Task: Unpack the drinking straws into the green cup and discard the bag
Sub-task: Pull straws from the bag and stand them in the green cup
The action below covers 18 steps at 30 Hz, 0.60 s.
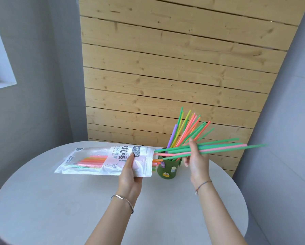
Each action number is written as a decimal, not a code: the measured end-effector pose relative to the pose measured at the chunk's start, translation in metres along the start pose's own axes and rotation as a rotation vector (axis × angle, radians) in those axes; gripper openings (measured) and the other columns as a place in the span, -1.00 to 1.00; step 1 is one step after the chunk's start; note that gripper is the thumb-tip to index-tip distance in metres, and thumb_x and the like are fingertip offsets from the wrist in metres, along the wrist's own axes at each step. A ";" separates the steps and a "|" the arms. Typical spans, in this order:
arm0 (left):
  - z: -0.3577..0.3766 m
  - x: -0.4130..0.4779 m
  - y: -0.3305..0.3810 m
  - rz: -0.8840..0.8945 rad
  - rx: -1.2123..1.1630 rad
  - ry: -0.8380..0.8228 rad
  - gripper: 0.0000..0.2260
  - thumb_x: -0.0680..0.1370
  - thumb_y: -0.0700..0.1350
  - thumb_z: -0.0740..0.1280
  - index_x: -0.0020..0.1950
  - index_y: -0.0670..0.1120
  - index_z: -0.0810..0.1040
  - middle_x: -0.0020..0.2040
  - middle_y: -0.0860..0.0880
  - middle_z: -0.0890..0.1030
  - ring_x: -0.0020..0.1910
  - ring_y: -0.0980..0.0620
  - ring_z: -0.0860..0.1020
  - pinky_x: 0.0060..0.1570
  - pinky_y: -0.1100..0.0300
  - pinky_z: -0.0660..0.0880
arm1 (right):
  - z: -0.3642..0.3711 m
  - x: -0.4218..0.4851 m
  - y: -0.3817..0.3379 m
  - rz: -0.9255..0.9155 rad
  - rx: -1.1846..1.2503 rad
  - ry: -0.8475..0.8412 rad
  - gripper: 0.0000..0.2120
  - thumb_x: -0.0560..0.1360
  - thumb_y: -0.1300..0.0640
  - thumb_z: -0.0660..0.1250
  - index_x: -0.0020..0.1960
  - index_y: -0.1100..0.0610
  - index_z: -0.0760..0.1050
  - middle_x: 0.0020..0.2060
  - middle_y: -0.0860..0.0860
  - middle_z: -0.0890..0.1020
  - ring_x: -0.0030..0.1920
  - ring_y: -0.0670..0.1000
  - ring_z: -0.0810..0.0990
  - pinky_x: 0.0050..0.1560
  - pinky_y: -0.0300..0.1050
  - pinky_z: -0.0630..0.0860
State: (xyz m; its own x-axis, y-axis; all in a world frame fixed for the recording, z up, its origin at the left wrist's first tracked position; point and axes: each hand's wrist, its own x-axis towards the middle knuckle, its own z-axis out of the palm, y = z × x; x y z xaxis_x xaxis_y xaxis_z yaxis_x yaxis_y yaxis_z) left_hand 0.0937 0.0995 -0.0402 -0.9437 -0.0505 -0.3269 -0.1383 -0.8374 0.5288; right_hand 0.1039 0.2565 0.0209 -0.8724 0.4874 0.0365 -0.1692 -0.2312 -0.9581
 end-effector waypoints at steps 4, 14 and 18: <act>-0.005 0.010 0.004 0.028 0.002 0.042 -0.59 0.53 -0.05 0.36 0.33 -0.20 0.49 0.29 -0.18 0.56 0.23 -0.15 0.56 0.34 -0.12 0.39 | -0.013 0.030 -0.027 -0.086 -0.091 0.067 -0.73 0.53 0.13 0.28 -0.34 0.11 0.38 -0.50 0.02 0.34 -0.70 -0.16 0.26 -0.67 -0.36 0.15; -0.011 0.018 0.002 0.034 -0.005 0.059 -0.56 0.55 -0.06 0.34 0.38 -0.21 0.46 0.33 -0.24 0.53 0.34 -0.25 0.48 0.35 -0.20 0.37 | -0.006 0.085 -0.022 -0.242 -0.657 -0.038 -0.69 0.51 -0.01 0.27 -0.24 0.23 0.44 -0.49 0.04 0.44 -0.47 0.04 0.44 -0.36 -0.15 0.35; -0.012 0.017 0.005 0.035 -0.014 0.030 -0.39 0.43 0.02 0.44 0.40 -0.24 0.43 0.34 -0.32 0.50 0.32 -0.27 0.49 0.28 -0.24 0.42 | -0.001 0.095 -0.001 -0.196 -0.815 -0.124 -0.62 0.47 -0.07 0.31 -0.18 0.29 0.51 -0.38 0.13 0.57 -0.34 0.16 0.57 -0.32 -0.12 0.43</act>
State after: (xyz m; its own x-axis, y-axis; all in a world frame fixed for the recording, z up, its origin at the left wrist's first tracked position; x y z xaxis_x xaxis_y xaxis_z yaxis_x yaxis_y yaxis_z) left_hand 0.0805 0.0884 -0.0525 -0.9385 -0.0957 -0.3317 -0.1011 -0.8425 0.5292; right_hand 0.0219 0.3038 0.0253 -0.9138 0.3485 0.2086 0.0193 0.5502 -0.8348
